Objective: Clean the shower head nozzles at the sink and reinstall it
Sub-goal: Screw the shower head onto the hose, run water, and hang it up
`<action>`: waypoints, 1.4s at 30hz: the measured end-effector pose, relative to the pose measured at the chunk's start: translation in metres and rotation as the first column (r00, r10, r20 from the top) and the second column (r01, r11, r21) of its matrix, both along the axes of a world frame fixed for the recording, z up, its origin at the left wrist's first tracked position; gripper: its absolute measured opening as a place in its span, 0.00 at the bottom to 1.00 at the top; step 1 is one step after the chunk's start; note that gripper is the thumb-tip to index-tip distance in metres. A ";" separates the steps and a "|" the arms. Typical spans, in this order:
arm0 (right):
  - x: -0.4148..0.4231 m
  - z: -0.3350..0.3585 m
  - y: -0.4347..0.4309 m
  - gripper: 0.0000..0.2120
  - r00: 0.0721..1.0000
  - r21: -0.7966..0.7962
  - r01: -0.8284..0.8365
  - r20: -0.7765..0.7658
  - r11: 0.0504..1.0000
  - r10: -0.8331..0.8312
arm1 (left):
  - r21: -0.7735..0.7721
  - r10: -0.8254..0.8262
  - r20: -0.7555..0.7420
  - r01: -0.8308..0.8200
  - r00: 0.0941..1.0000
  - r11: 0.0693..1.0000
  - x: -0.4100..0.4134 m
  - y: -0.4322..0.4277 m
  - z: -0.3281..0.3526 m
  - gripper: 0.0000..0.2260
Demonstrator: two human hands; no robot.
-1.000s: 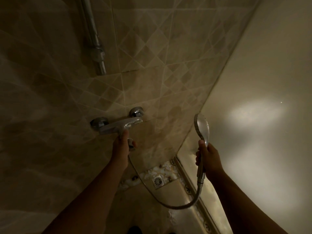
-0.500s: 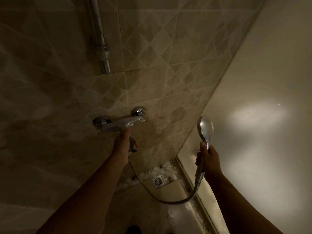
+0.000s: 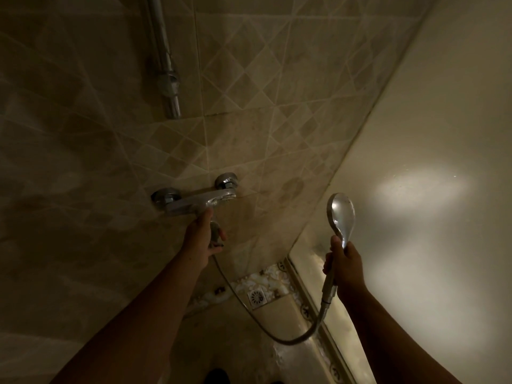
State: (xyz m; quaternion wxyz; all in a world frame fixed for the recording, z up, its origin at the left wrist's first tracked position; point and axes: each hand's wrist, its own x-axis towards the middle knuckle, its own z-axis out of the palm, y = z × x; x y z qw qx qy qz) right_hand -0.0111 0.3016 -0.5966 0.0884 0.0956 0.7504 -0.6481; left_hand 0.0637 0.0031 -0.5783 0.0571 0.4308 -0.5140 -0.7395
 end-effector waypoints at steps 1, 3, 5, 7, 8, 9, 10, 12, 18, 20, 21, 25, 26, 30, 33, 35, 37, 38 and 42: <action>0.000 0.000 0.000 0.13 1.000 0.002 0.000 0.000 1.000 0.000 | 0.001 0.002 -0.002 -0.002 1.000 1.000 0.001 0.000 0.001 0.13; 0.000 0.000 0.000 0.13 1.000 -0.003 0.004 -0.001 1.000 -0.004 | 0.005 0.002 -0.007 -0.002 1.000 1.000 0.001 0.001 0.002 0.13; 0.000 0.001 0.000 0.13 1.000 -0.008 0.010 0.001 1.000 -0.010 | 0.011 0.005 -0.008 -0.004 1.000 1.000 0.001 0.001 0.004 0.13; 0.001 0.002 -0.001 0.13 1.000 -0.012 0.007 -0.002 1.000 -0.007 | 0.015 0.009 -0.009 -0.009 1.000 1.000 0.001 0.002 0.005 0.13; 0.001 0.003 -0.001 0.13 1.000 -0.016 0.001 -0.004 1.000 -0.001 | 0.012 0.012 -0.010 -0.012 1.000 1.000 0.001 0.002 0.006 0.13; 0.002 0.003 -0.001 0.12 1.000 -0.018 -0.006 -0.006 1.000 0.006 | 0.009 0.013 -0.012 -0.013 1.000 1.000 0.001 0.003 0.006 0.13; 0.002 0.004 -0.001 0.13 1.000 -0.019 -0.012 -0.008 1.000 0.012 | 0.006 0.013 -0.014 -0.013 1.000 1.000 0.001 0.003 0.006 0.13; 0.002 0.006 -0.003 0.13 1.000 -0.018 -0.028 -0.006 0.999 0.028 | 0.005 0.010 -0.015 -0.010 1.000 1.000 0.001 0.004 0.006 0.14; -0.009 0.019 -0.012 0.12 0.998 -0.013 -0.046 -0.030 0.999 0.046 | 0.029 0.047 -0.023 -0.046 0.999 0.999 0.002 0.008 0.008 0.13; -0.015 0.020 -0.016 0.12 0.998 -0.010 -0.044 -0.038 0.999 0.044 | 0.022 0.058 -0.033 -0.057 0.998 0.998 -0.001 0.008 0.004 0.15; -0.017 0.019 -0.018 0.12 0.999 -0.013 -0.037 -0.035 0.999 0.037 | 0.019 0.064 -0.043 -0.063 0.997 0.998 -0.001 0.008 0.002 0.15; -0.022 0.015 -0.029 0.12 1.000 -0.014 -0.025 -0.013 1.000 0.025 | -0.044 0.100 -0.137 -0.107 0.986 0.993 -0.001 0.009 -0.007 0.11; -0.023 0.014 -0.033 0.11 1.000 -0.022 -0.023 -0.011 0.999 0.023 | -0.072 0.101 -0.165 -0.114 0.981 0.991 0.000 0.010 -0.009 0.09; -0.023 0.013 -0.045 0.11 0.998 -0.001 -0.061 -0.020 0.998 0.061 | -0.087 0.100 -0.218 -0.121 0.971 0.989 0.001 0.011 -0.013 0.04; -0.020 0.014 -0.056 0.11 0.996 0.013 -0.090 -0.026 0.996 0.091 | -0.019 0.119 -0.234 -0.127 0.965 0.992 0.001 0.009 -0.010 0.03; -0.019 0.017 -0.062 0.11 0.996 0.022 -0.090 -0.023 0.996 0.090 | -0.003 0.115 -0.239 -0.119 0.964 0.993 0.001 0.007 -0.011 0.03; -0.018 0.019 -0.068 0.12 0.996 0.016 -0.089 -0.014 0.996 0.089 | -0.013 0.094 -0.249 -0.100 0.964 0.995 0.000 0.005 -0.015 0.03; -0.017 0.020 -0.070 0.13 0.996 0.009 -0.091 -0.009 0.996 0.091 | -0.024 0.076 -0.255 -0.085 0.964 0.996 0.001 0.004 -0.017 0.03; -0.014 0.027 -0.079 0.13 0.995 -0.022 -0.101 -0.019 0.995 0.101 | -0.054 -0.002 -0.231 -0.011 0.973 0.998 0.004 0.000 -0.018 0.06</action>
